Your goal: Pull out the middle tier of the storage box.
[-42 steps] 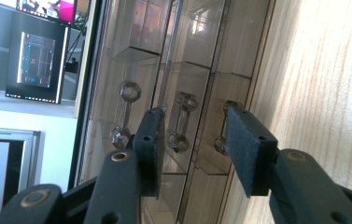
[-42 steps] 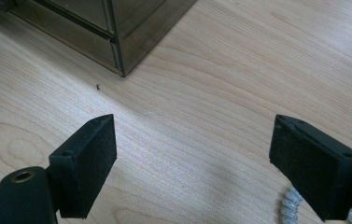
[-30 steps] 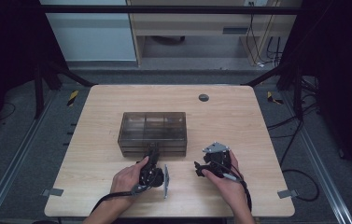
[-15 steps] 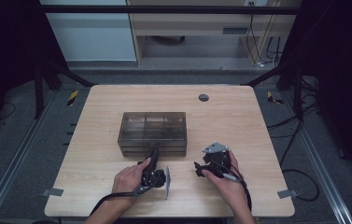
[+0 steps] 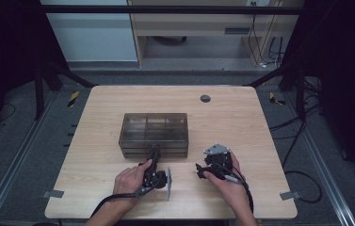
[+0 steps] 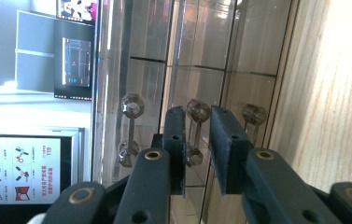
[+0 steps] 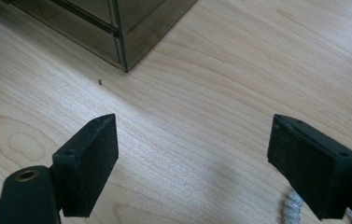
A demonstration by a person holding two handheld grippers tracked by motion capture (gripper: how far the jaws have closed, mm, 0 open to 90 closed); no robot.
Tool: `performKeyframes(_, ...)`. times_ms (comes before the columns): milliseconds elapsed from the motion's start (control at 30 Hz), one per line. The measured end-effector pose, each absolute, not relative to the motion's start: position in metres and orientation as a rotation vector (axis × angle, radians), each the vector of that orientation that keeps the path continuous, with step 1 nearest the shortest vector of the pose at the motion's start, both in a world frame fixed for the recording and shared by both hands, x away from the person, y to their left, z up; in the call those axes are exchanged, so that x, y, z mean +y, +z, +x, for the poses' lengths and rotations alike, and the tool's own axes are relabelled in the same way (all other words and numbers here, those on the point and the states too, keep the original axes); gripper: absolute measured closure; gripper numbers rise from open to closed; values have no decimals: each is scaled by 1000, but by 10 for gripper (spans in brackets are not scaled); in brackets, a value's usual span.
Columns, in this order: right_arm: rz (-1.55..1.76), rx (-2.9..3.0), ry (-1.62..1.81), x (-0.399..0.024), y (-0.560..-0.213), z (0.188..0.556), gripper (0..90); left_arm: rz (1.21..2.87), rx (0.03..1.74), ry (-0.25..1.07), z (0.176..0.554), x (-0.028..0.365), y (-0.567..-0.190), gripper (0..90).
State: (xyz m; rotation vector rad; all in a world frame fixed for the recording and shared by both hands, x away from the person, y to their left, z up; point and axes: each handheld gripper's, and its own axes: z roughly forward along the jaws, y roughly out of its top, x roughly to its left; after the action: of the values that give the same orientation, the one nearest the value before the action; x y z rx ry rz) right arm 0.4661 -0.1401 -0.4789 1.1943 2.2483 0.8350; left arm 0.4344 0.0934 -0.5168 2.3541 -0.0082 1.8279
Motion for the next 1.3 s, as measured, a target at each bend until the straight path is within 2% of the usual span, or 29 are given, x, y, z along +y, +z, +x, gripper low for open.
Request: performKeyframes(1300,1183,2265,826,-138,-480,466,175,2360,-44,1906,436,91,-522,794)
